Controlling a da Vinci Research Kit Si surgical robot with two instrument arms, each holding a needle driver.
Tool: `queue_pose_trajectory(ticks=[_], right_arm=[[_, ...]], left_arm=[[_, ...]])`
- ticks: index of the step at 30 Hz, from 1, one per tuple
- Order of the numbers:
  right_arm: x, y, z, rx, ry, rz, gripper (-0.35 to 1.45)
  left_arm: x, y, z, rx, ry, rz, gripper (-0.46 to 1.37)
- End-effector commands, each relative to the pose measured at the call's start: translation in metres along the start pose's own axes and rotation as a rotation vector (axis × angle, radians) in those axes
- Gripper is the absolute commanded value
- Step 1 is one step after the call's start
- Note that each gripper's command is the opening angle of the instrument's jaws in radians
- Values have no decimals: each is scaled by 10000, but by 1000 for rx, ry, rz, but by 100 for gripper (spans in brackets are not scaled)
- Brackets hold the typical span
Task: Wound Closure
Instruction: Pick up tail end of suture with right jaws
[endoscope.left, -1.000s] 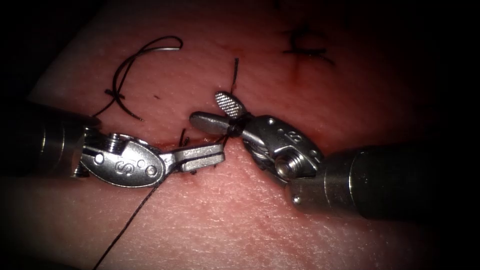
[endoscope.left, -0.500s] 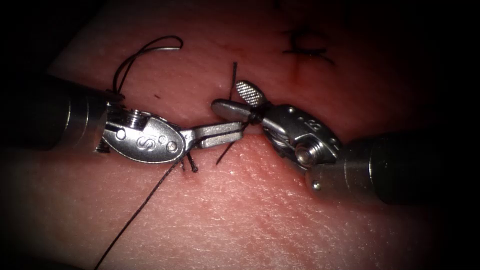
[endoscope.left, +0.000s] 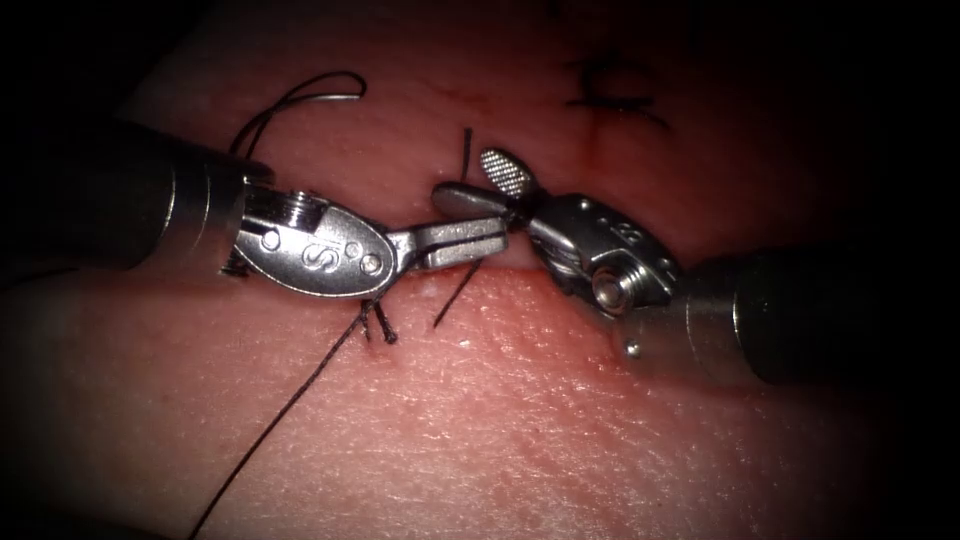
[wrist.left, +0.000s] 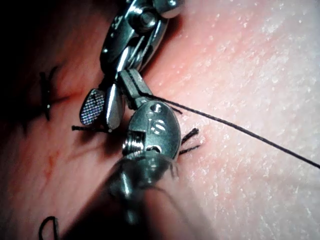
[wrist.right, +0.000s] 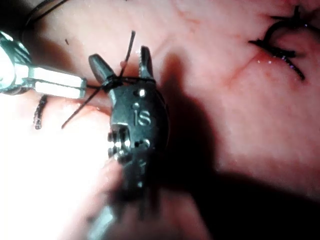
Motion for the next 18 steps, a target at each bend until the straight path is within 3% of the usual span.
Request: queue_pose_trajectory(ticks=[1,15,17,18], right_arm=[[-1,0,2,-1,-10,-7,99],[-7,-17,24,25,-20,-7,98],[-9,-19,26,50,-36,-10,87],[-10,-21,27,52,-46,-12,55]], left_arm=[[-1,1,-1,-7,1,2,-35],[-2,3,-3,-12,5,-2,-35],[-2,3,-3,-13,5,-2,-35],[-3,3,-4,-14,6,-2,-35]])
